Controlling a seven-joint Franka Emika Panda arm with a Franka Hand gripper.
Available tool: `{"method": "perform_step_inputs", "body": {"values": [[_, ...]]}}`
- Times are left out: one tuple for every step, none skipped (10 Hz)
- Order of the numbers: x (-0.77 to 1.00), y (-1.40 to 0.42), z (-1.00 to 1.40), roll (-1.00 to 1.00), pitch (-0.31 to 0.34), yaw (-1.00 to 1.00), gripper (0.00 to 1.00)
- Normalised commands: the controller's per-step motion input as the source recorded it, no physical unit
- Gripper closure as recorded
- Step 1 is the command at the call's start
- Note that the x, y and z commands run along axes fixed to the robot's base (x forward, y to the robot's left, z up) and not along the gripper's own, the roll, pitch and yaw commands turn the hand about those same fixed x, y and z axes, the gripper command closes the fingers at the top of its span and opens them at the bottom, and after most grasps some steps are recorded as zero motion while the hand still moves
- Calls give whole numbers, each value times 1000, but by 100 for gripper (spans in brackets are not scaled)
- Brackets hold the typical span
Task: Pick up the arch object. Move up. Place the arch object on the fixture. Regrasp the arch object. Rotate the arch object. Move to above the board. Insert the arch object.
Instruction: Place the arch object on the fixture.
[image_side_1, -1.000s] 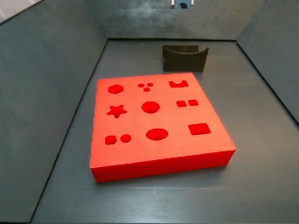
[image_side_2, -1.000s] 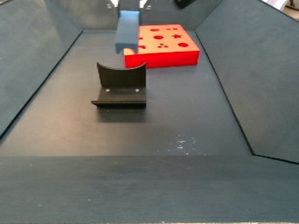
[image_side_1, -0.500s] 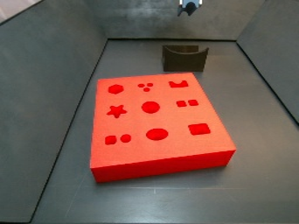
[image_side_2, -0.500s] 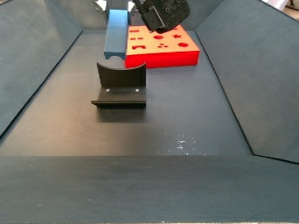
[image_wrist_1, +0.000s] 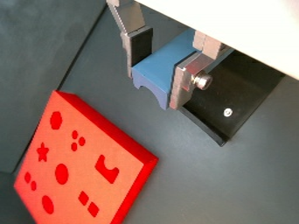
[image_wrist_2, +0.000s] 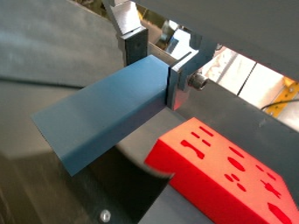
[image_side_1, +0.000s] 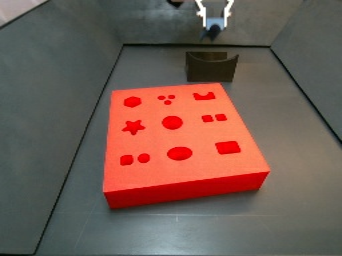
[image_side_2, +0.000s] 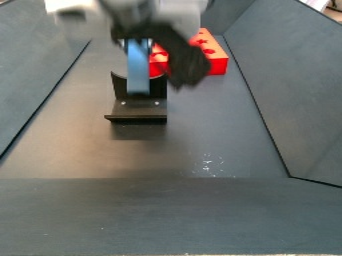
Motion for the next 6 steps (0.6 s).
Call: {"method": "perform_step_inputs", "body": {"values": [[161,141,-1000,-403,180,-165,100],[169,134,-1000,-266,141,-185,100],[175,131,-1000,-216,113,-193,100],[136,110,-723,-160,79,-198,100],[115,145,-583,-95,38,-181,100],[115,145,-583,-95,38,-181,100]]}}
